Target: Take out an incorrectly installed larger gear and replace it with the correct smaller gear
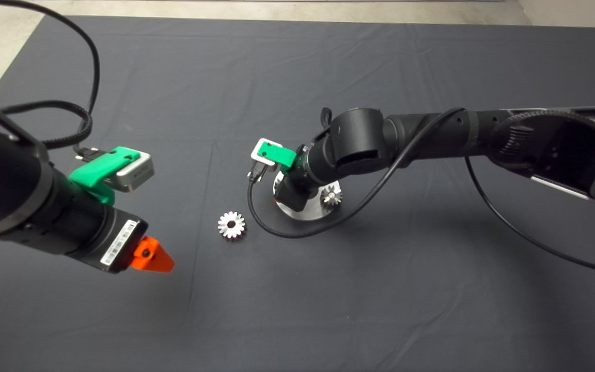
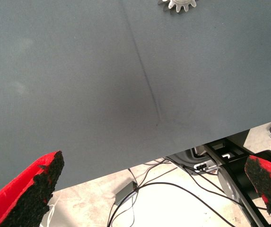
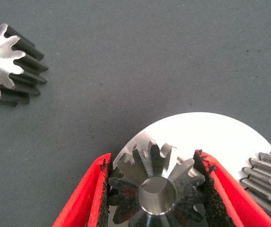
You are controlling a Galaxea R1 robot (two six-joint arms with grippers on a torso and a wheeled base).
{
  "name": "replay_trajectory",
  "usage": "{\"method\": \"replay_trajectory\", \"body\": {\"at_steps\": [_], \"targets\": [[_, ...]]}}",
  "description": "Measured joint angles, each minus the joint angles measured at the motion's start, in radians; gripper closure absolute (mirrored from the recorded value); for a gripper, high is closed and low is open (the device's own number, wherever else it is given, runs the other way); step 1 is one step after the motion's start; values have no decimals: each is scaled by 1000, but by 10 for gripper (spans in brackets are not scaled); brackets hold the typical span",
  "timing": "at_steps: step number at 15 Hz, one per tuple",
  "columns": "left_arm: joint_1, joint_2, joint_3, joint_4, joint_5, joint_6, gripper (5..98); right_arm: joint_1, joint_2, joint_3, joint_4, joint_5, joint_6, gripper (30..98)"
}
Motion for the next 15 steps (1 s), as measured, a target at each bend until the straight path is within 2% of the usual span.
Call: {"method": "replay_trajectory", "body": {"at_steps": [15], "targets": [[0,0,0,0,0,0,53,-11,-2,27,-1,-6,0,870]]}}
